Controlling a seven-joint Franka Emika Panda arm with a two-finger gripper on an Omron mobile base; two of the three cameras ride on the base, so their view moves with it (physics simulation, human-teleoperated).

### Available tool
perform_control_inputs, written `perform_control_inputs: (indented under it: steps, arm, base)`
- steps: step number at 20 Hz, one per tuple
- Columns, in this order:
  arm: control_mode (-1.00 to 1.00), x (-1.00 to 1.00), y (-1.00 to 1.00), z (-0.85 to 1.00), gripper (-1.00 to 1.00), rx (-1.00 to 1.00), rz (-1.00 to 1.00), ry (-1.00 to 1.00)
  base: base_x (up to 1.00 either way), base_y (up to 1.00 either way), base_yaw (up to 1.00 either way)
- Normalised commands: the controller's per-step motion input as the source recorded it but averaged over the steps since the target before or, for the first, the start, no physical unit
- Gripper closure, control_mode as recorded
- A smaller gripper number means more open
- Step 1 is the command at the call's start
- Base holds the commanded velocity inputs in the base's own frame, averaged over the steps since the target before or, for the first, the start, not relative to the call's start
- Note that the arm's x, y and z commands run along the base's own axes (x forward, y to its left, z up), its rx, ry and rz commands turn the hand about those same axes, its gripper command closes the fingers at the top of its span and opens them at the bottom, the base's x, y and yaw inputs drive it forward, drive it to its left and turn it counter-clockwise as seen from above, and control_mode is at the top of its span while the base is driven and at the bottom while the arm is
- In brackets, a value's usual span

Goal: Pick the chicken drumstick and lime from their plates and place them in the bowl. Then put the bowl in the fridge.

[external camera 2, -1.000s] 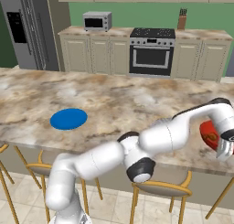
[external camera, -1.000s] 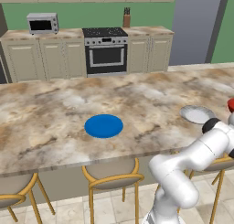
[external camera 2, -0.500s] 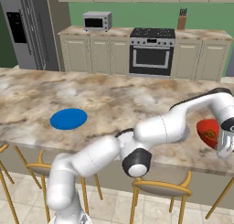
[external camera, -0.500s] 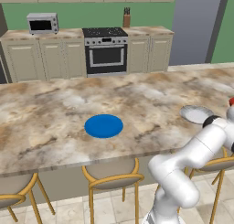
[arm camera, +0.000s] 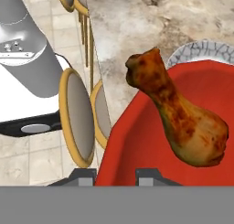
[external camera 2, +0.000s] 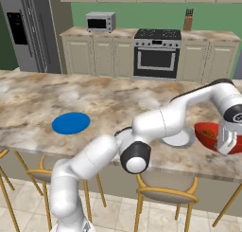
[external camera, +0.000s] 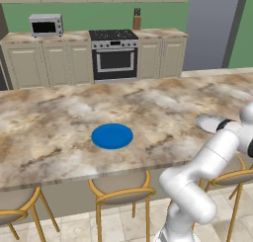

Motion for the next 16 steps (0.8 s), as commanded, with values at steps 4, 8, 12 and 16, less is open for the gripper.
perform_control_inputs:
  steps: [4,8,12,16]
  arm:
    - [-1.00,-0.17,0.61,0.02,1.00,-0.09,0.00,-0.08]
    - [-1.00,-0.15,0.66,0.00,1.00,-0.16,-0.03,-0.21]
    - [-1.00,-0.16,0.68,0.00,1.00,-0.26,-0.05,-0.23]
    - [-1.00,-0.15,0.69,0.00,1.00,-0.33,-0.07,-0.21]
  base:
    - [0.00,0.00,0.00]
    - [0.00,0.00,0.00]
    - [0.00,0.00,0.00]
    - [0.00,0.00,0.00]
